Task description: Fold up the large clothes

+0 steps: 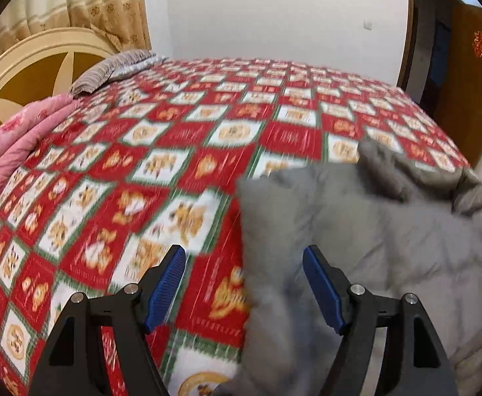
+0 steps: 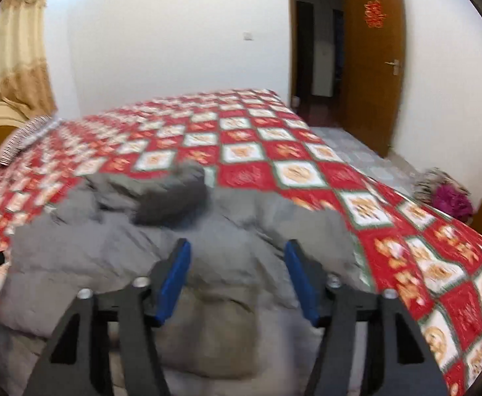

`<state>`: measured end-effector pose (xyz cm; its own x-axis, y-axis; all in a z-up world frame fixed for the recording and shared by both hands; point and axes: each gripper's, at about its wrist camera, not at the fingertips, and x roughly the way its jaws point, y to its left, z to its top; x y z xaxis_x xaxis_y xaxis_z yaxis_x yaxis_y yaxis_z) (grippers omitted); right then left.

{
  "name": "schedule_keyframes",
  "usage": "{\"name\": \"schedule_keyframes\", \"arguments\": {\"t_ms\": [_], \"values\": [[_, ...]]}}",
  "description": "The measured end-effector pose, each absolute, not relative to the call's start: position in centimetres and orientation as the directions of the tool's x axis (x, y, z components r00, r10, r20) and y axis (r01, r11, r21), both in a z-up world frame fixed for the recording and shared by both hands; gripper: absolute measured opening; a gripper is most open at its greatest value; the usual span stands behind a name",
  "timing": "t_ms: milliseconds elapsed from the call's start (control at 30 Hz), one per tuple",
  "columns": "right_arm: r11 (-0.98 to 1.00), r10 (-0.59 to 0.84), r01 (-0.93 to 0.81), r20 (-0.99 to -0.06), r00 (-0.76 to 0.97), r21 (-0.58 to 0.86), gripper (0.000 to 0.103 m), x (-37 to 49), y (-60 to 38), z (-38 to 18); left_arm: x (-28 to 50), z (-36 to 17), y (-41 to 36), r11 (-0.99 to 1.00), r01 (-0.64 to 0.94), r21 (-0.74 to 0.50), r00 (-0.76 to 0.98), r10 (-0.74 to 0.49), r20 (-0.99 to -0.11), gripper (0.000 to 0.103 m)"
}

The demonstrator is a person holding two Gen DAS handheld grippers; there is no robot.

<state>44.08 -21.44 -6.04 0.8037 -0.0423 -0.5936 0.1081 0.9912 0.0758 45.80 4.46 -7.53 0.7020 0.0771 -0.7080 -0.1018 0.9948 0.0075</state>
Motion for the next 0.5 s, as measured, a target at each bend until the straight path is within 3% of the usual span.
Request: {"name": "schedule_keyframes", "arguments": {"t_ms": [33,100,267,400,500], "values": [[0.995,-0.015,0.072,-0.602,0.798,0.071,0.038,44.7,-20.5,-6.0,46.4,-7.4,3.9,0.995,-0.102,0.018,0.702,0.085,-0.707,0.074],[0.999,0.031,-0.007,-0.656,0.754,0.040,0.031,46.7,-18.1,-7.3,47.6,-8.1,2.9,0.995,-0.094,0.027,0.687,0.084,-0.722,0.074],[0.997,-0.032,-0.026,-0.724,0.689,-0.069,0.029,48.6,-17.5,-13.3,48.3,-12.7,1.7,0.996,-0.075,0.056,0.662,0.092,-0.744,0.075],[1.000,0.021,-0.017,-0.716,0.698,0.013,0.029,48.0,-19.0,-13.9,49.2,-13.8,2.9,0.996,-0.086,-0.026,0.637,0.035,-0.770,0.087],[0.999,0.041,-0.018,-0.724,0.689,0.039,0.029,47.9,-19.4,-13.8,49.4,-13.7,2.0,0.997,-0.071,0.026,0.627,0.065,-0.776,0.088]]}}
